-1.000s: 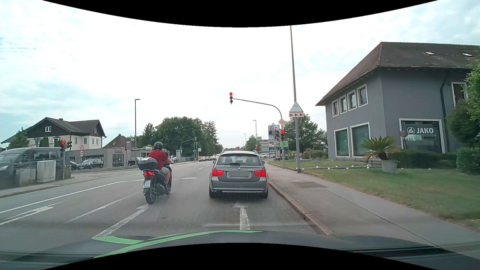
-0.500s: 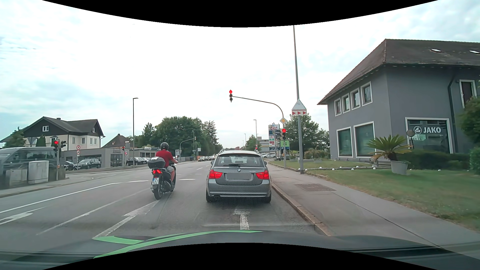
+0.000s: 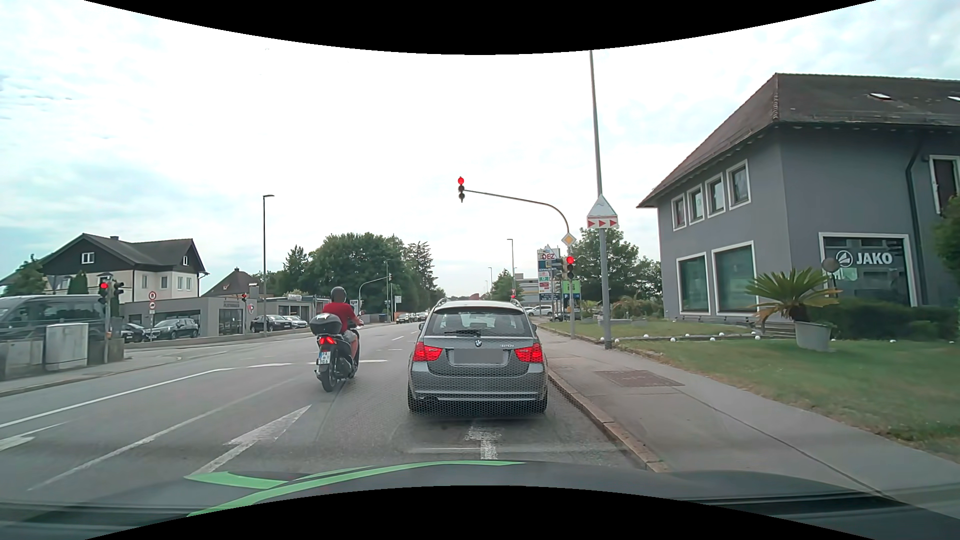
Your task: Follow the waypoints while adhering to traffic rules and regulations
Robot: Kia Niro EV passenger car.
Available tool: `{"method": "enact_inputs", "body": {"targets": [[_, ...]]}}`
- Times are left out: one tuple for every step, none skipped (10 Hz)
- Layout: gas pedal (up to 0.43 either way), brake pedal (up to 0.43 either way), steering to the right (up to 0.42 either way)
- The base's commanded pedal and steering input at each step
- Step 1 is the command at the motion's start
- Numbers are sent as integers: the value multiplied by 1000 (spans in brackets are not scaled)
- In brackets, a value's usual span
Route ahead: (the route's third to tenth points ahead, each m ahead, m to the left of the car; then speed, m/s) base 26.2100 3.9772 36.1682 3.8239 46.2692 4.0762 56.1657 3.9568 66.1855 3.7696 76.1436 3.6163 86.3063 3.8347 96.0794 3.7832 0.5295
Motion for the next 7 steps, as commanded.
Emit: {"method": "enact_inputs", "body": {"targets": [[0, 195, -1], [0, 195, -1], [0, 201, -1], [0, 195, -1], [0, 201, 0], [0, 195, 0], [0, 201, 0]]}}
